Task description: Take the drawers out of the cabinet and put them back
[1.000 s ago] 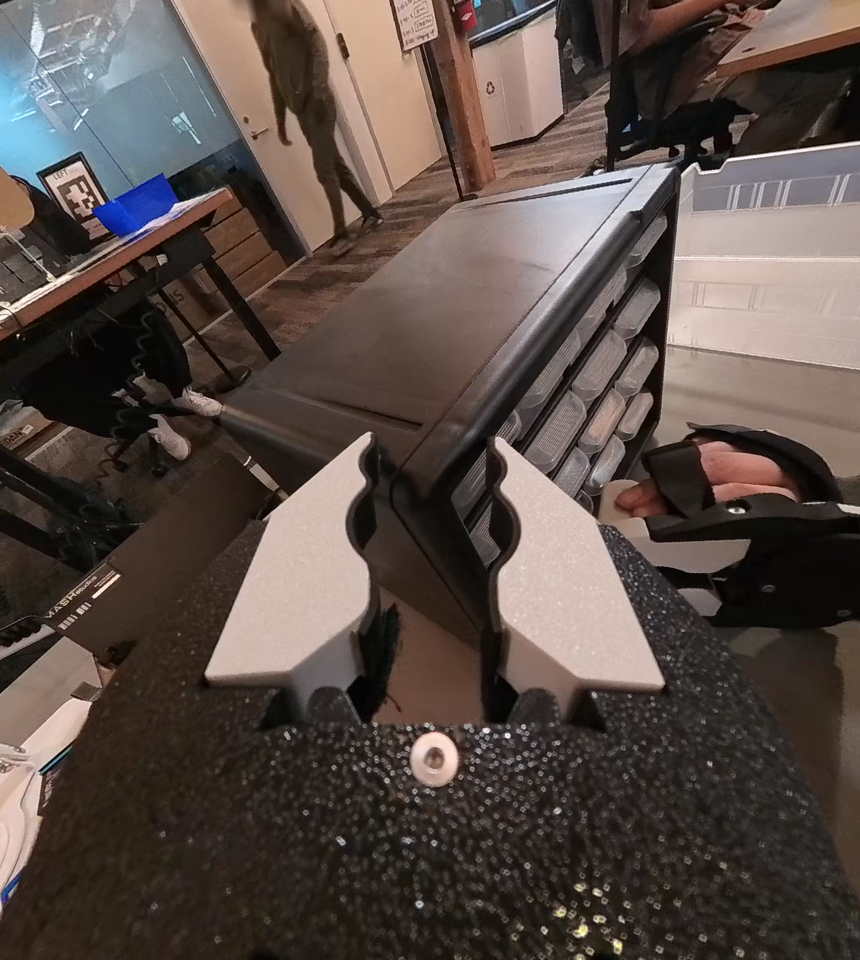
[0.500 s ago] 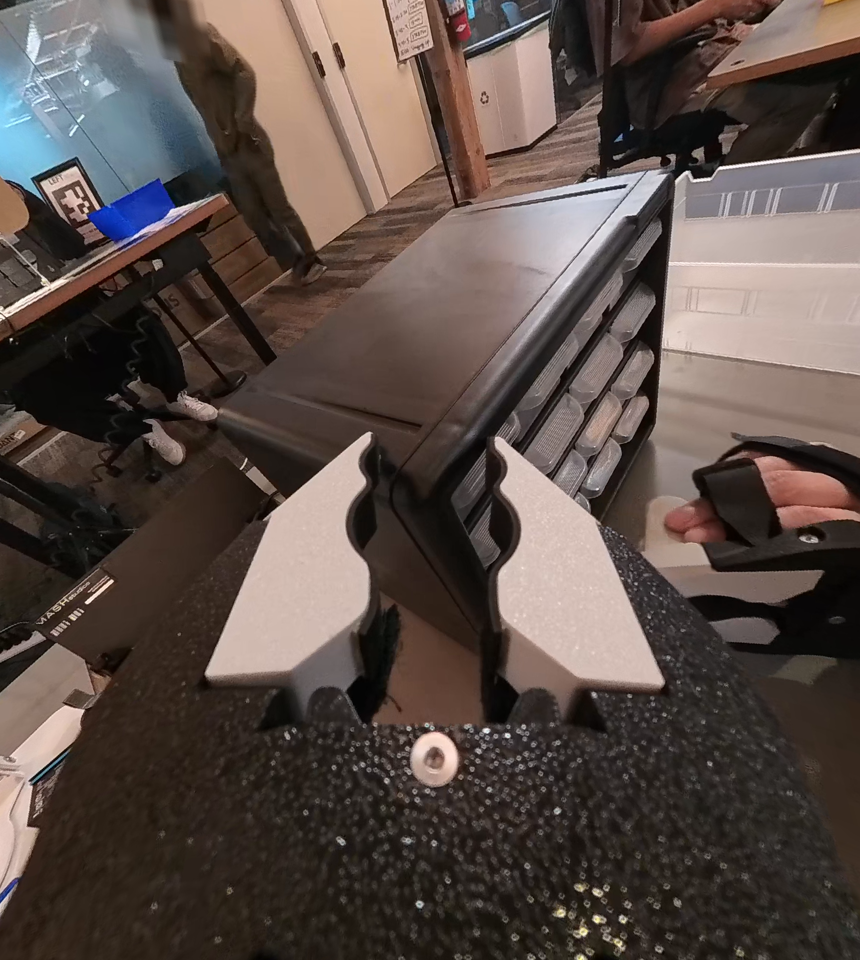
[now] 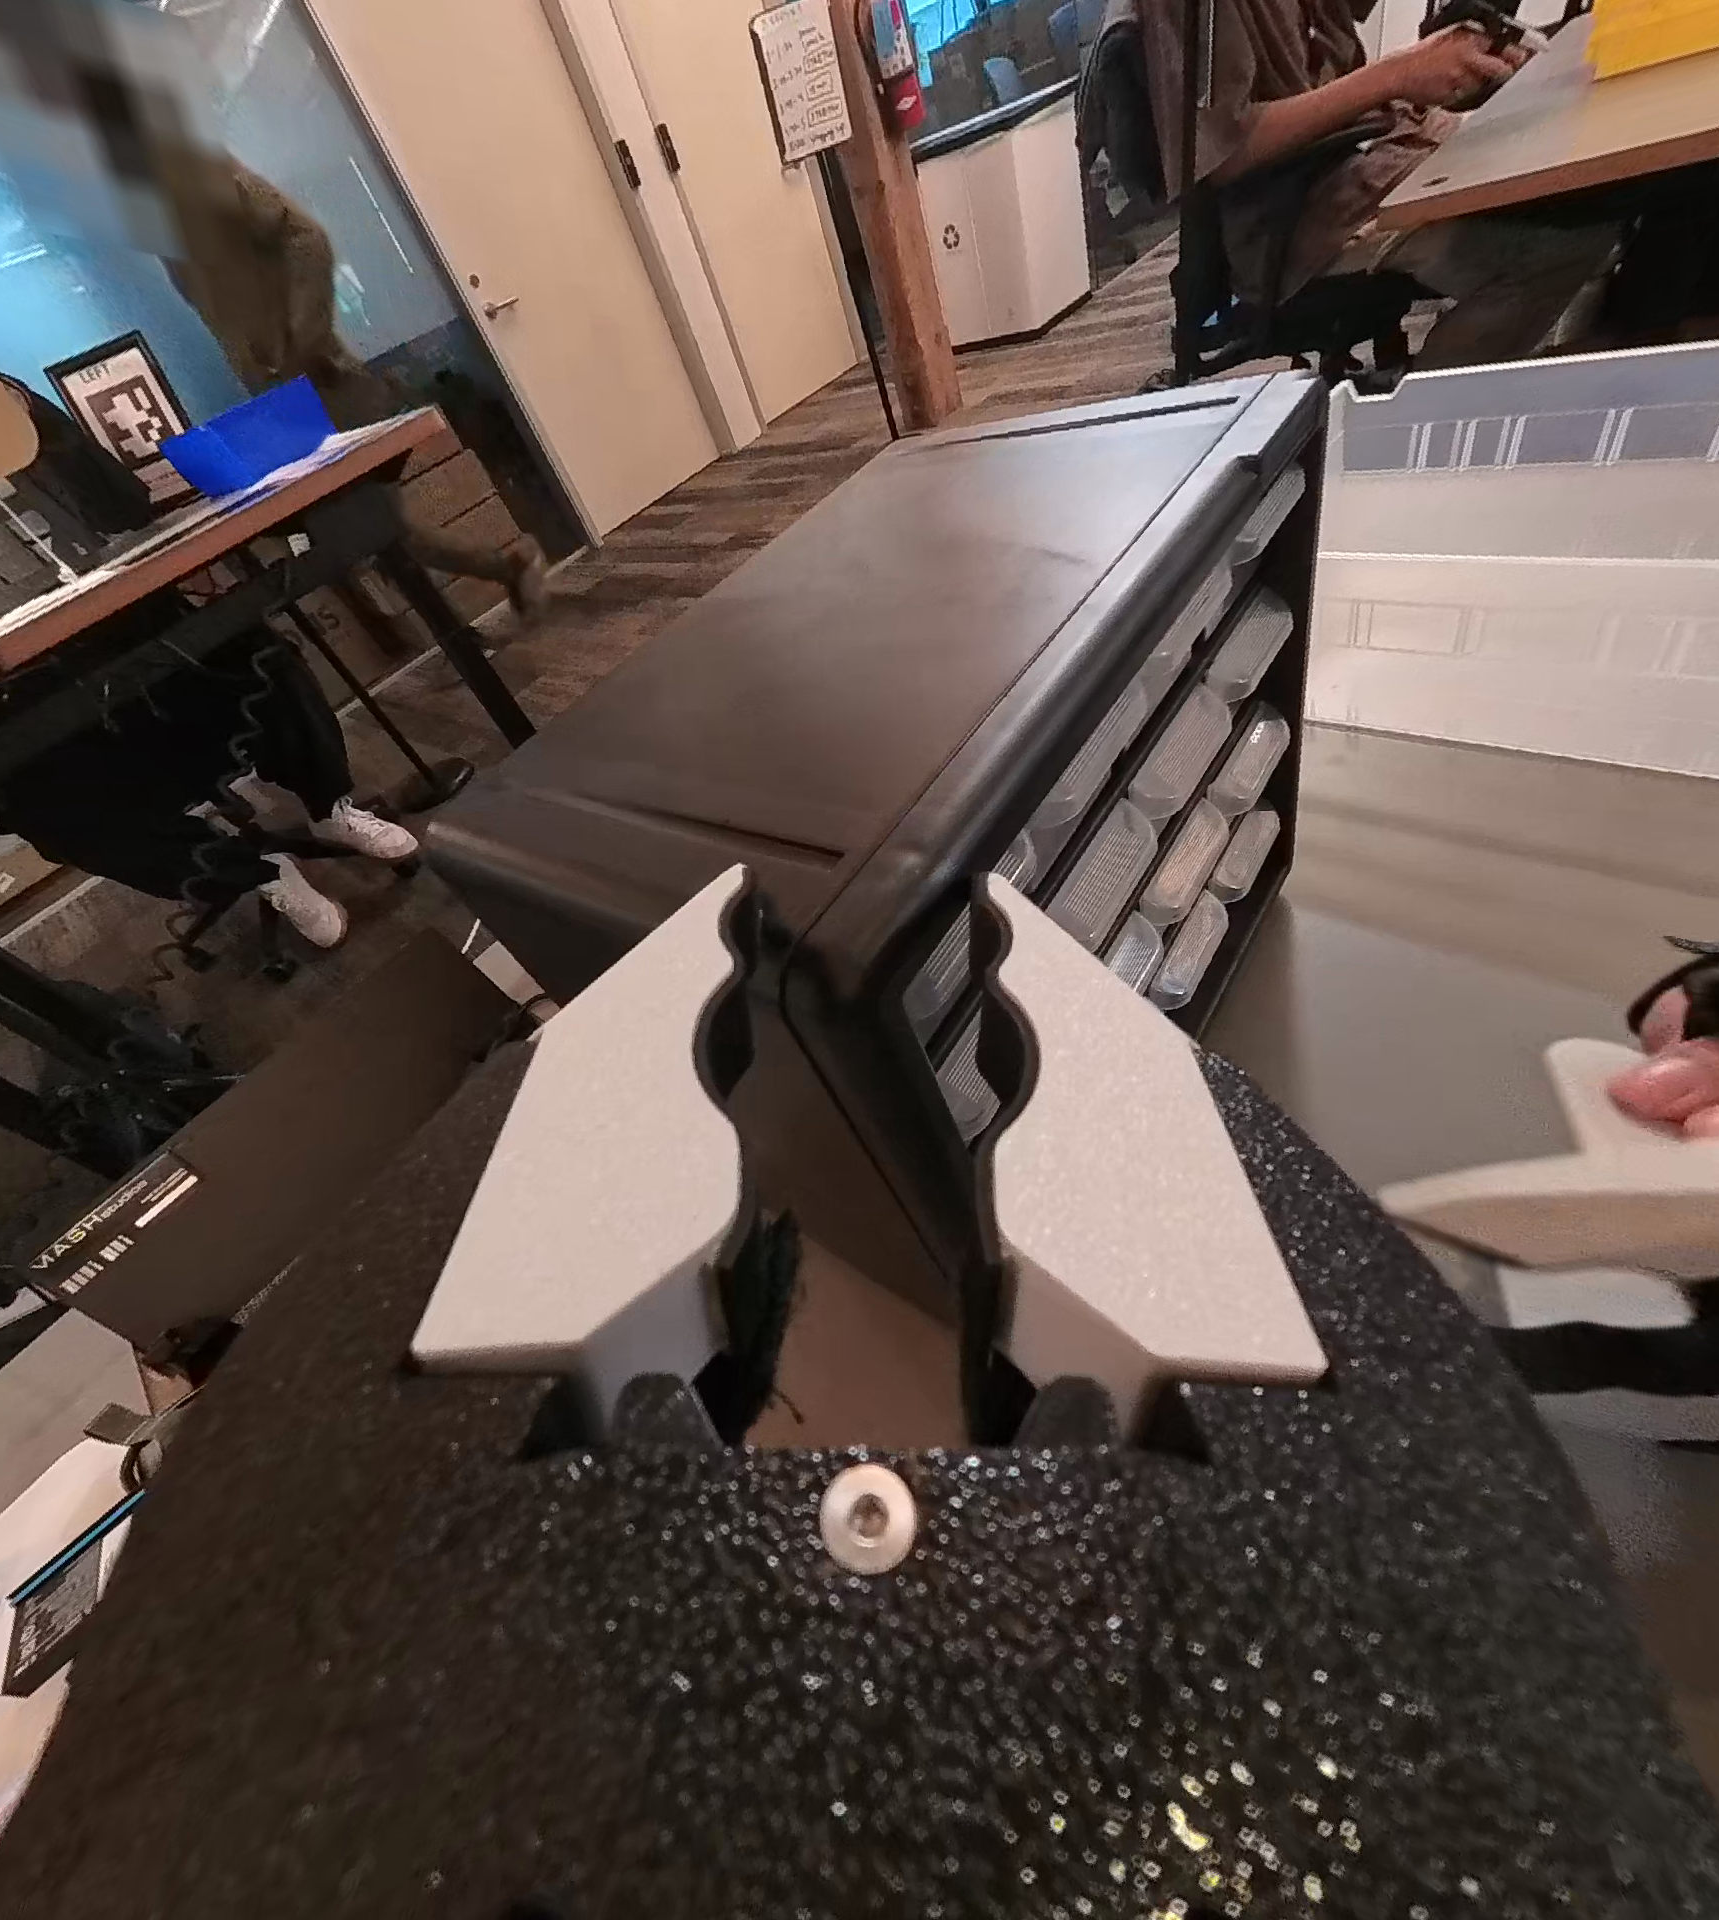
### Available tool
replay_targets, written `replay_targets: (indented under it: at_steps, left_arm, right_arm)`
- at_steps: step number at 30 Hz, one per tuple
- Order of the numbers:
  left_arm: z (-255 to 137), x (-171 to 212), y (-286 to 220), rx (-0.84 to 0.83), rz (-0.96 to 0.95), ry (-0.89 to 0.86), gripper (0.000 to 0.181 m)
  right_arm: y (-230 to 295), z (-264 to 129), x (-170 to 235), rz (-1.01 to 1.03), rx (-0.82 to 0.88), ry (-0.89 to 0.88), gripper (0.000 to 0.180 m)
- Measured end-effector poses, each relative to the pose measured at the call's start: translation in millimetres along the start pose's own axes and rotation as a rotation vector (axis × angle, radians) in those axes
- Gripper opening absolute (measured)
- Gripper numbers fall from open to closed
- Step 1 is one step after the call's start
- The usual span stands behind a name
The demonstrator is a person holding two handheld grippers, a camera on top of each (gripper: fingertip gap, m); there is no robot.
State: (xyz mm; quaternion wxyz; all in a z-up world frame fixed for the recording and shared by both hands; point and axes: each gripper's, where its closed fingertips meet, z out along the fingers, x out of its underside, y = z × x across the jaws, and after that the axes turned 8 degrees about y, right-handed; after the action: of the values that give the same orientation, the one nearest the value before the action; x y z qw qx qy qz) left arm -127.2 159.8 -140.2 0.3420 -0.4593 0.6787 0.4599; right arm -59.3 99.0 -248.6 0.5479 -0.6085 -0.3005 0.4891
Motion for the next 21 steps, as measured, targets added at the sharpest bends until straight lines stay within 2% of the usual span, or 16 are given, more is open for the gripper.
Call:
replay_targets:
  at_steps: [3, 7, 9, 13, 16, 20, 21]
  left_arm:
    - [-0.2, -0.3, 0.2, 0.009, -0.008, -0.009, 0.038]
    - [-0.2, -0.5, 0.2, 0.016, -0.016, -0.017, 0.038]
    - [-0.3, -0.5, 0.2, 0.015, -0.015, -0.016, 0.038]
    - [-0.2, -0.5, 0.1, 0.015, -0.013, -0.014, 0.038]
    - [-0.2, -0.5, 0.2, 0.017, -0.013, -0.016, 0.038]
    - [0.0, -0.6, 0.2, 0.021, -0.015, -0.020, 0.038]
    - [0.0, -0.6, 0.3, 0.022, -0.015, -0.021, 0.038]
  right_arm:
    - [-12.6, -2.1, 7.6, 0.318, -0.079, 0.033, 0.067]
    - [-21.3, 13.5, 12.1, 0.900, -0.190, 0.115, 0.106]
    - [-13.0, 23.7, 10.1, 1.099, -0.215, 0.158, 0.113]
    - [0.2, 43.9, 16.0, 1.253, -0.134, 0.235, 0.117]
    - [5.9, 57.8, 24.3, 1.290, -0.088, 0.284, 0.114]
    - [4.4, 67.0, 23.8, 1.270, -0.040, 0.297, 0.102]
    - [4.3, 67.3, 23.8, 1.262, -0.031, 0.304, 0.092]
